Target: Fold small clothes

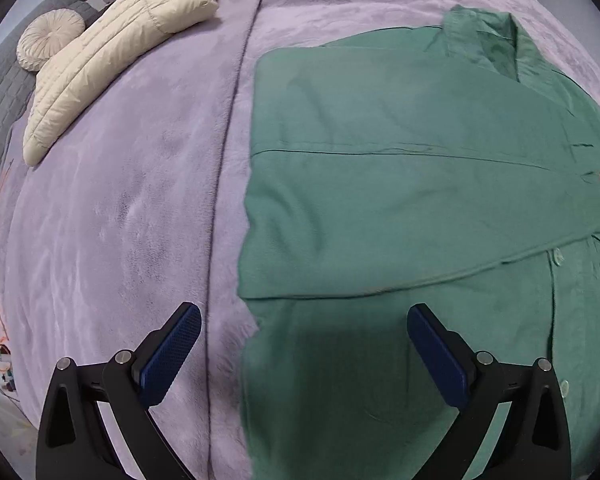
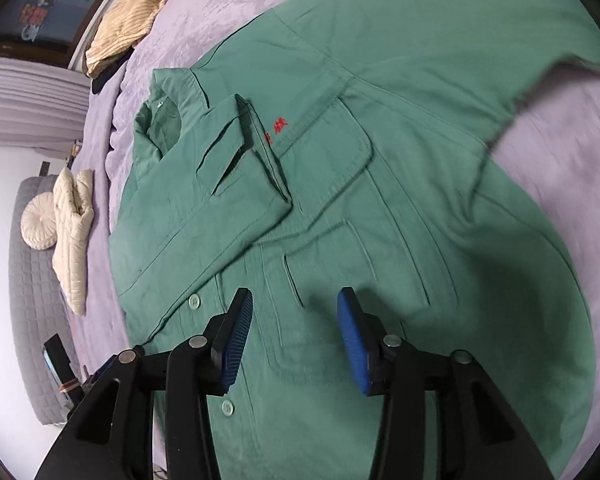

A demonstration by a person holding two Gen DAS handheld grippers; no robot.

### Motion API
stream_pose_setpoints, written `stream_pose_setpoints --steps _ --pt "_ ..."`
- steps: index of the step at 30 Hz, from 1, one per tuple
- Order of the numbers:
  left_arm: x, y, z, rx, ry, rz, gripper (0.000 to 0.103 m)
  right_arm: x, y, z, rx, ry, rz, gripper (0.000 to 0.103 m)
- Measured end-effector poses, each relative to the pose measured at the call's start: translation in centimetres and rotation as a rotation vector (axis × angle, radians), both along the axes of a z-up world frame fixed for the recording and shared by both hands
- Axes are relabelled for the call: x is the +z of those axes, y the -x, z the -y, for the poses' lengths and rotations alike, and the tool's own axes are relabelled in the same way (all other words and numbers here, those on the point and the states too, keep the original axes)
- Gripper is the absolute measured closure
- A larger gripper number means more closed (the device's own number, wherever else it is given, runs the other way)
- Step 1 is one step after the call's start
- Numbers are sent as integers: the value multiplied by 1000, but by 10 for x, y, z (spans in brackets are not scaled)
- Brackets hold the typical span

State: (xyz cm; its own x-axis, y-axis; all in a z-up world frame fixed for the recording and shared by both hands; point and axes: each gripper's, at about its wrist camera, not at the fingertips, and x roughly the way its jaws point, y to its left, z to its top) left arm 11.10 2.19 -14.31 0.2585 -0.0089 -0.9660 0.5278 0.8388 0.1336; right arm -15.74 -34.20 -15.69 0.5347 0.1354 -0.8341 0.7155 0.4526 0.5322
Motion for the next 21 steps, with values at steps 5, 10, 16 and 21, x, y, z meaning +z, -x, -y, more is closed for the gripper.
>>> stream_pose_setpoints --steps 5,10,16,21 --pt "16 34 35 -84 27 -34 0 6 25 -3 -25 -33 5 47" --pt "23 64 71 -159 46 -63 0 12 48 7 -66 -48 16 41" --pt "29 87 112 -239 49 -79 0 20 76 32 -121 -47 32 30" --pt "31 106 137 -277 41 -88 0 23 99 55 -172 -55 50 29"
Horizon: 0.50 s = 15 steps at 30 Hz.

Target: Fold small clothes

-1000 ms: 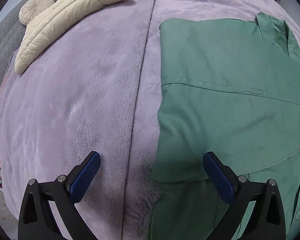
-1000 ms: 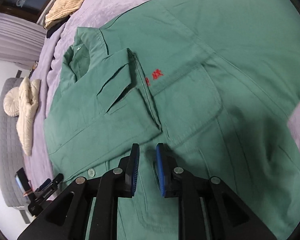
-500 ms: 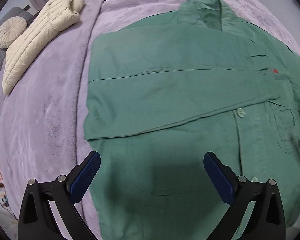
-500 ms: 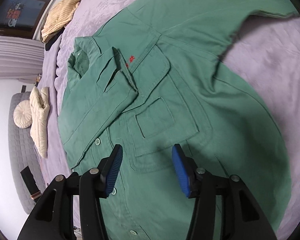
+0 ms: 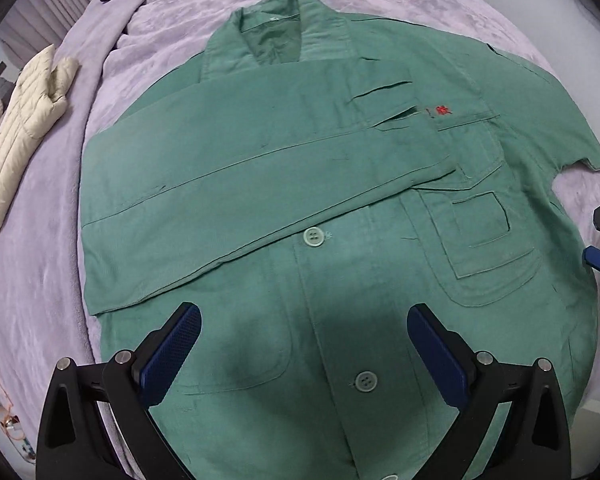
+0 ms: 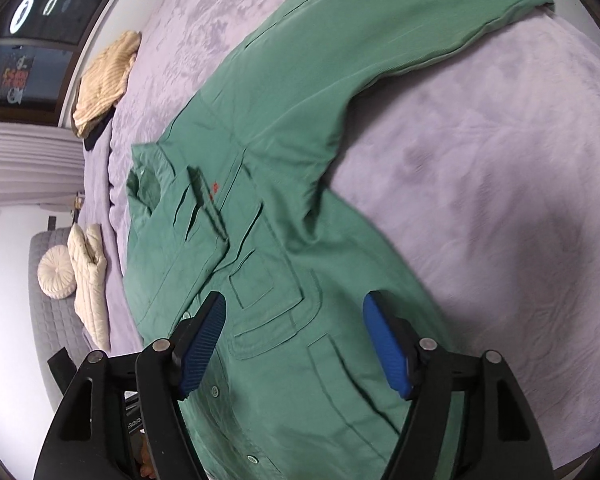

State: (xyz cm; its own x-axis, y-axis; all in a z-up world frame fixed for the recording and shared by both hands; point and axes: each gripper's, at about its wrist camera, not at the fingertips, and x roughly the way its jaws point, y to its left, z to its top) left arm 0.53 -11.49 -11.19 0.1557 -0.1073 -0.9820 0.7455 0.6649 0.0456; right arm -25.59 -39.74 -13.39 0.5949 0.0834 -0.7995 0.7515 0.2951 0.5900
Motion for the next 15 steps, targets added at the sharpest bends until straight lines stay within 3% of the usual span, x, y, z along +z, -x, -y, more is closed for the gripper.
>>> stream_pose_setpoints --steps 2,4,15 --pt "-1 4 9 -4 -3 -6 0 0 8 10 -19 0 3 28" --pt "-1 6 20 -11 -2 -5 0 1 15 19 -32 7 5 20" --pt "-5 27 73 -53 39 -4 0 2 51 75 -155 8 81 16"
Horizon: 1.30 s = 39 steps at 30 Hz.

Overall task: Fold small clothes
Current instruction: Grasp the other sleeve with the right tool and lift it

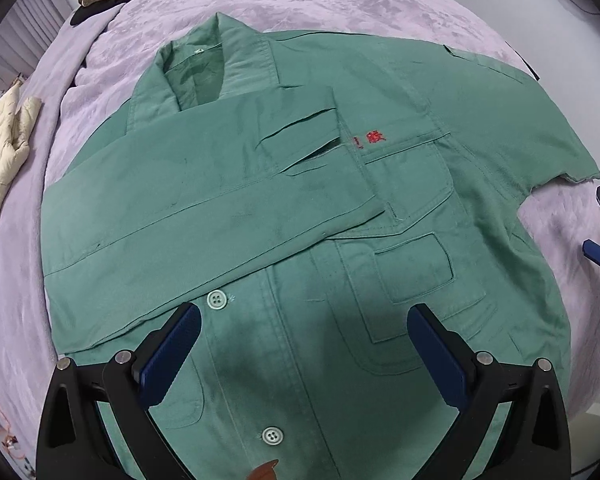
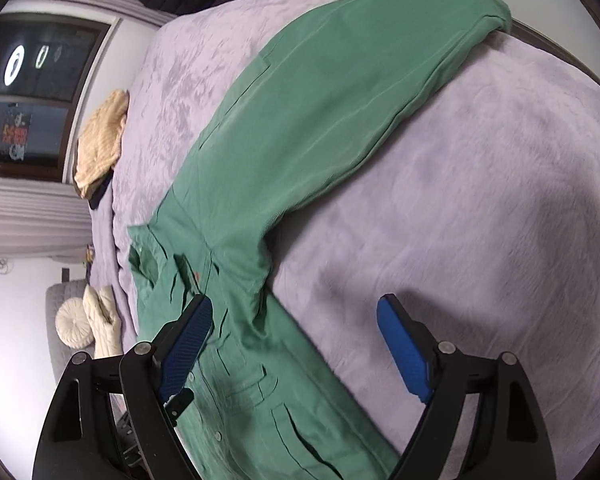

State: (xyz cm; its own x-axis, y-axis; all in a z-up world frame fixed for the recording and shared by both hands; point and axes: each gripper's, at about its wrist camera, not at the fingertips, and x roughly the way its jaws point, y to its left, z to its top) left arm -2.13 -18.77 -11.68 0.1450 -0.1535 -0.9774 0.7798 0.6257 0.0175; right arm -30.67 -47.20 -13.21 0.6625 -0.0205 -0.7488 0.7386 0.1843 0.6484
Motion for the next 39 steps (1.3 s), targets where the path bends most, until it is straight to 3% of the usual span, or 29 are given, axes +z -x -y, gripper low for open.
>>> stream_pose_setpoints --steps 7,12,19,27,29,30,31,39 --pt "-11 6 26 -6 -4 -27 0 -5 19 34 -50 -3 55 16" --pt "-14 6 42 -9 -7 -25 0 -14 43 69 -163 -14 65 16" --pt "-25 -3 63 39 -22 -11 0 -23 67 123 -299 -36 145 16" --pt "-28 -16 94 82 61 -33 0 -33 67 175 -355 -55 248 17" --pt "-32 -16 103 79 60 -32 0 -35 67 182 -370 -74 276 48" --pt "-34 -15 106 78 61 -34 0 -35 67 185 -371 -88 294 90" --pt "-36 -13 110 75 63 -35 0 -36 68 187 -372 -99 318 98" --pt "-47 14 149 8 82 -56 0 0 56 197 -316 -43 523 99"
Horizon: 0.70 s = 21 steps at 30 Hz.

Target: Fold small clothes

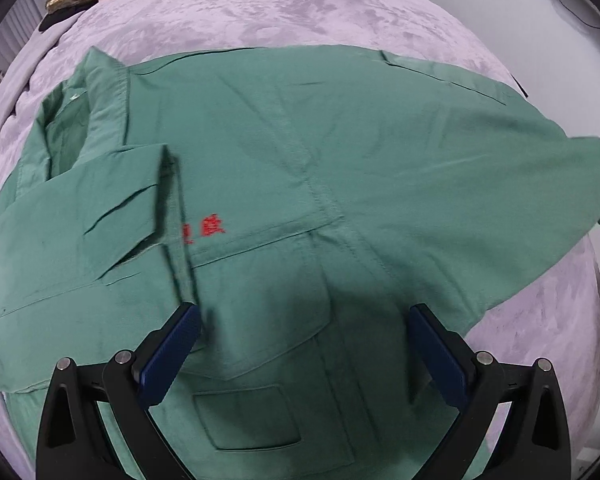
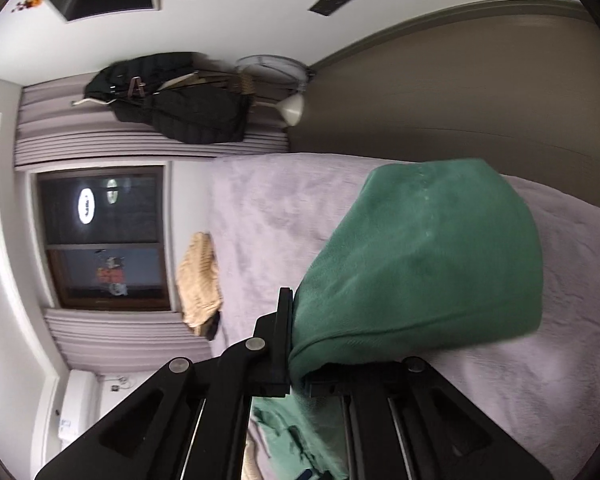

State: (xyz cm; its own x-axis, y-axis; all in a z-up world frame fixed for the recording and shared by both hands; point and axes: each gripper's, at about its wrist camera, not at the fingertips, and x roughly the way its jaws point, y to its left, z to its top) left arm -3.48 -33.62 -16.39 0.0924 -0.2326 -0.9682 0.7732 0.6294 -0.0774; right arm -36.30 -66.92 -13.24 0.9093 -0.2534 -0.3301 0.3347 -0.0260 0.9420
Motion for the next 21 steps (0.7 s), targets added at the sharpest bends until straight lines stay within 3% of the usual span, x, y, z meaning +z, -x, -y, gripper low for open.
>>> stream_pose_setpoints --steps 4,9,15,21 --pt "-16 15 31 -66 -18 6 0 23 -24 1 49 52 31 99" --pt "5 -3 23 -31 55 -35 0 61 -61 -9 139 157 5 99" --pt "32 -57 -35 72 101 2 0 115 -126 -49 313 335 -47 98" --pt "42 -108 -131 262 92 82 0 148 -241 -155 629 623 -208 96"
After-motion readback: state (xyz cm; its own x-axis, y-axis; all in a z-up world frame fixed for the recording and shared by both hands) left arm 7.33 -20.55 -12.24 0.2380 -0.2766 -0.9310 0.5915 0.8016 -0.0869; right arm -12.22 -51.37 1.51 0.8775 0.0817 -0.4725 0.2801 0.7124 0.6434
